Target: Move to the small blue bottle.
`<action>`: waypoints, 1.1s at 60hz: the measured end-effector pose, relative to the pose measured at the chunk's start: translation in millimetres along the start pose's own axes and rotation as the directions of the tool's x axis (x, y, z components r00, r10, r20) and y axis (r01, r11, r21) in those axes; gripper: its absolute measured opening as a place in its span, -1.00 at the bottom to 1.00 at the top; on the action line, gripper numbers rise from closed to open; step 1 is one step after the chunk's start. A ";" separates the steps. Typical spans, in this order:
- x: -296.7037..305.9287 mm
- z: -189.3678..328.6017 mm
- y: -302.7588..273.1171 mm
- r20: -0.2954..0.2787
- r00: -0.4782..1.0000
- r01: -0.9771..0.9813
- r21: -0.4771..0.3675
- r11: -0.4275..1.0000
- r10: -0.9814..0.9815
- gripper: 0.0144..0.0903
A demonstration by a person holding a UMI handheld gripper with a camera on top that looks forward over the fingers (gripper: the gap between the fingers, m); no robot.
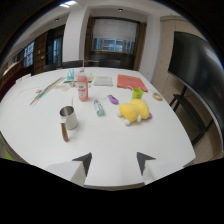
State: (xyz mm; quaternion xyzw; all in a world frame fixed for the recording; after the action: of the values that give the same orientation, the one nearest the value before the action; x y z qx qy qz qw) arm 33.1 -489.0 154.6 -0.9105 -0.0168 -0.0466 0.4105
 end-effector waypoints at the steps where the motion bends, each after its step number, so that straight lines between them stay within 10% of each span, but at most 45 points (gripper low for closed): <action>1: 0.3 2.7 -3.9 0.008 1.000 0.003 -0.004 1.000 -0.003 0.88; 39: -66.2 219.3 -82.6 0.083 0.997 0.000 -0.074 0.997 0.006 0.86; 66: -74.2 273.6 -87.7 0.098 0.995 -0.007 -0.125 0.992 0.019 0.86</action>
State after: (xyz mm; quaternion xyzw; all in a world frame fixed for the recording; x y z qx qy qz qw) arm -27.3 -225.4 32.6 -0.9356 -0.0281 0.0002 0.3520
